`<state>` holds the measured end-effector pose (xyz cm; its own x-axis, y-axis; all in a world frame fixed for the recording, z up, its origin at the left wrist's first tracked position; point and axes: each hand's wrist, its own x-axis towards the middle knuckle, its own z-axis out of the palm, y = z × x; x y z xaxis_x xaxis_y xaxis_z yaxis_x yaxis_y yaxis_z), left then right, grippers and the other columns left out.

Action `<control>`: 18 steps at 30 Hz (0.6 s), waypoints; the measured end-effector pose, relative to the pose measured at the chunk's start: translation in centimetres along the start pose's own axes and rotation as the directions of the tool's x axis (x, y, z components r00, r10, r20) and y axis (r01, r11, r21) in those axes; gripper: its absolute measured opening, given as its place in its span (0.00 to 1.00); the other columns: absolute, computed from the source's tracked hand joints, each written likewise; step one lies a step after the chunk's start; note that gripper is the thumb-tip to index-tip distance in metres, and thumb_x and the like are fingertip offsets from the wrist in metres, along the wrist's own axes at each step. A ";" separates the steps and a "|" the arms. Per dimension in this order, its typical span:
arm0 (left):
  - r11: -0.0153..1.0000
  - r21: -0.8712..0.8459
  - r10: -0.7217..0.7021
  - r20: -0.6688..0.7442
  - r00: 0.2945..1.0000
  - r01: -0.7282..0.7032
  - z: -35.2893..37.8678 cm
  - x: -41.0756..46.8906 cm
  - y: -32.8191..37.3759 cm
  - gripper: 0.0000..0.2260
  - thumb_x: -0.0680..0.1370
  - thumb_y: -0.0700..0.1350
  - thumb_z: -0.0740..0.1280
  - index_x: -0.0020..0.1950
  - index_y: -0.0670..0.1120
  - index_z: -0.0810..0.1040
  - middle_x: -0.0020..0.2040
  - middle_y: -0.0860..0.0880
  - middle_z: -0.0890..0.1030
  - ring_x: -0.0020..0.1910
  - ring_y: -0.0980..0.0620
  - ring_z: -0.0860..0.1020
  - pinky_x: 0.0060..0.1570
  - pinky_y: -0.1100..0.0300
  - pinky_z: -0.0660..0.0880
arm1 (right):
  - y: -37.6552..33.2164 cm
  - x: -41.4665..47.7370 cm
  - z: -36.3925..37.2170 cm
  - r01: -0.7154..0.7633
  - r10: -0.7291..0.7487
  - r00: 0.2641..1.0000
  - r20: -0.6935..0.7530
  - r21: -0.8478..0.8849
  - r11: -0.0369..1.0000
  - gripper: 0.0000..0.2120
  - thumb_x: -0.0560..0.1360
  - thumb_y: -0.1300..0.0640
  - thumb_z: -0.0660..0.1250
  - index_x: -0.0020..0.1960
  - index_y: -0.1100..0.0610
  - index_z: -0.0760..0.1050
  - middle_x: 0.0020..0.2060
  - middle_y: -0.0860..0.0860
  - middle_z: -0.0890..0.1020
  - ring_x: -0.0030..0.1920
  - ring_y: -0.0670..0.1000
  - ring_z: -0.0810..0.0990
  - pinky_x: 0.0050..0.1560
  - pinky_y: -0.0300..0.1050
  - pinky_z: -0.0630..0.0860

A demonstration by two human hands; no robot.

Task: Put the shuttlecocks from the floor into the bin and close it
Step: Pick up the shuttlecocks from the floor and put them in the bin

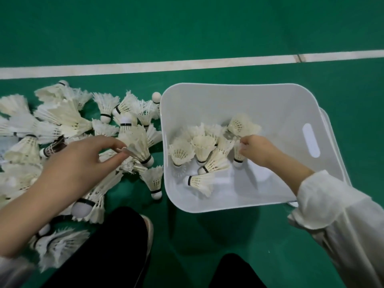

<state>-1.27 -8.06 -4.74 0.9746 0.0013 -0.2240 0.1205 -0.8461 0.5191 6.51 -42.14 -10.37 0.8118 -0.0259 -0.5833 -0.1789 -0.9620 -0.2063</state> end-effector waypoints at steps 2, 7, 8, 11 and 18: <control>1.000 -0.003 0.013 0.010 1.000 -0.013 0.1 0.0 0.2 0.08 0.69 0.67 0.62 0.39 0.66 0.70 0.43 0.65 0.73 0.36 0.61 0.74 0.40 0.53 0.75 | 0.4 -0.4 -0.2 -0.007 0.007 1.000 0.013 0.005 1.000 0.13 0.75 0.62 0.59 0.58 0.61 0.74 0.56 0.58 0.77 0.52 0.58 0.74 0.48 0.44 0.68; 0.999 0.012 0.046 -0.002 0.999 -0.046 0.2 0.0 0.0 0.16 0.69 0.70 0.60 0.46 0.61 0.74 0.40 0.68 0.71 0.36 0.63 0.73 0.37 0.56 0.72 | 0.4 -2.0 -2.3 -0.026 0.018 0.997 -0.080 -0.111 0.993 0.19 0.75 0.57 0.63 0.65 0.55 0.68 0.61 0.56 0.74 0.59 0.58 0.74 0.54 0.45 0.68; 0.998 0.017 0.053 -0.008 0.999 -0.052 0.2 -0.1 -0.1 0.16 0.70 0.70 0.60 0.46 0.60 0.75 0.40 0.68 0.71 0.36 0.64 0.72 0.36 0.57 0.71 | 0.1 -2.4 -2.8 -0.022 0.006 0.993 -0.120 -0.136 0.990 0.18 0.75 0.56 0.63 0.64 0.55 0.69 0.60 0.55 0.75 0.59 0.57 0.74 0.54 0.45 0.68; 0.998 0.014 0.061 -0.026 0.998 -0.060 -0.1 -0.4 -0.2 0.16 0.71 0.68 0.59 0.47 0.59 0.76 0.43 0.64 0.75 0.35 0.63 0.73 0.35 0.58 0.69 | -1.6 -3.1 -3.9 0.020 -0.051 0.984 -0.169 -0.182 0.983 0.15 0.76 0.56 0.62 0.62 0.55 0.71 0.58 0.54 0.78 0.58 0.56 0.75 0.52 0.45 0.69; 0.997 0.009 0.077 -0.065 0.995 -0.076 -1.1 -1.0 -0.3 0.12 0.73 0.62 0.59 0.49 0.59 0.76 0.45 0.63 0.74 0.36 0.65 0.73 0.34 0.61 0.70 | -10.5 -7.3 -6.4 0.446 -0.363 0.859 -0.360 0.183 0.876 0.07 0.77 0.58 0.62 0.52 0.50 0.77 0.44 0.40 0.79 0.44 0.47 0.80 0.37 0.34 0.71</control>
<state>-2.02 -7.22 -3.74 0.9911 -0.0290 -0.1296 0.0442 -0.8483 0.5276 6.03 -33.62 1.02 0.9629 0.2286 -0.1433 0.1039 -0.8044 -0.5849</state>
